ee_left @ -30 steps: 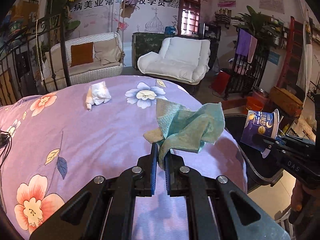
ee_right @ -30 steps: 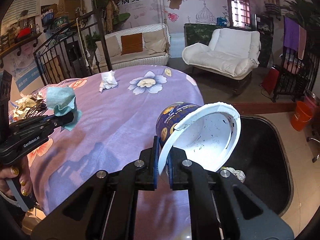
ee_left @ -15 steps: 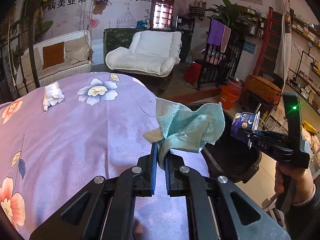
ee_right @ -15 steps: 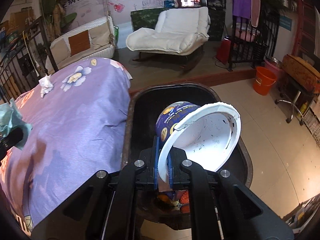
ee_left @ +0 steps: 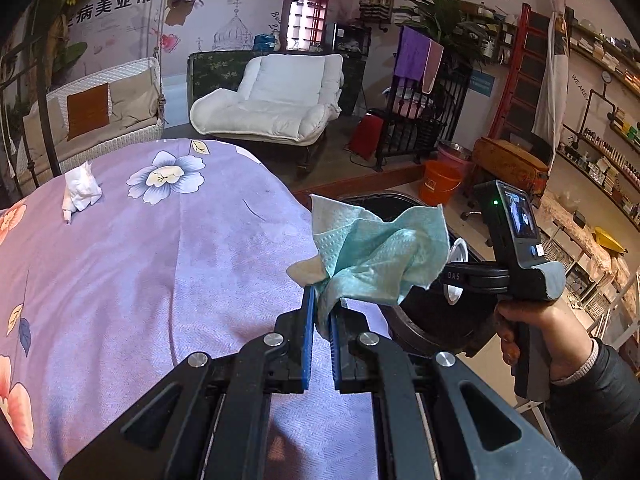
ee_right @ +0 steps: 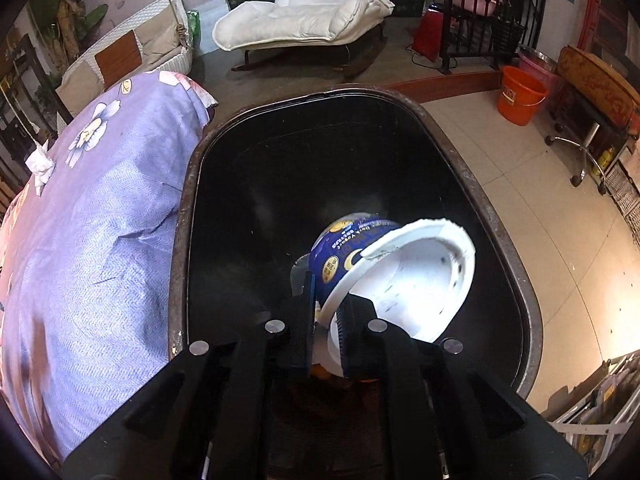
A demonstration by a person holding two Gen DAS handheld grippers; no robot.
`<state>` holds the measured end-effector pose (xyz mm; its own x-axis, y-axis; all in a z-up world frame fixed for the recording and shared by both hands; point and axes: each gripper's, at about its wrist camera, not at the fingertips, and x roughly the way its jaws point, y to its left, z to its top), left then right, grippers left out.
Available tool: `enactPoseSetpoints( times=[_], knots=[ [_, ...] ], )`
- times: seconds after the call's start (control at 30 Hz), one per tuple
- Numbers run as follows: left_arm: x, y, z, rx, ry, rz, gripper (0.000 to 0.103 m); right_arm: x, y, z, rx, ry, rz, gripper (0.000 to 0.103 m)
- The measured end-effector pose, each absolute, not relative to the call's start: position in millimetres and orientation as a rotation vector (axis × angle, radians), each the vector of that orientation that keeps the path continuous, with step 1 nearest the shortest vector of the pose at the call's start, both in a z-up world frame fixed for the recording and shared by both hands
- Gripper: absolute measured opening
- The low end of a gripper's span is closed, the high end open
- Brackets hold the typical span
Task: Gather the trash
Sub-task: 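Carry the cup over the bin and open the right tool, then lower the light blue cloth into the bin and open the left tool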
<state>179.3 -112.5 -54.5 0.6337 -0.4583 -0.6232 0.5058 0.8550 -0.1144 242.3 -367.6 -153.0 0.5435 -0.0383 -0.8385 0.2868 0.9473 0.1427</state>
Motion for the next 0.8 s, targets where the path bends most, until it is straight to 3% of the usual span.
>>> enactPoseSetpoints(
  times=[0.07, 0.13, 0.43, 0.8],
  knots=[
    [180, -113, -55, 0.063, 0.702, -0.566, 0.008, 239, -368, -152, 0.279, 0.969, -0.195, 0.035],
    [181, -115, -56, 0.064, 0.706, -0.573, 0.008, 235, -369, -151, 0.272, 0.952, -0.215, 0.045],
    [179, -139, -59, 0.105, 0.714, -0.633, 0.008, 214, -371, -137, 0.315, 0.894, -0.217, 0.046],
    [198, -202, -69, 0.176, 0.799, -0.769, 0.008, 166, -380, -106, 0.287, 0.732, -0.322, 0.066]
  ],
)
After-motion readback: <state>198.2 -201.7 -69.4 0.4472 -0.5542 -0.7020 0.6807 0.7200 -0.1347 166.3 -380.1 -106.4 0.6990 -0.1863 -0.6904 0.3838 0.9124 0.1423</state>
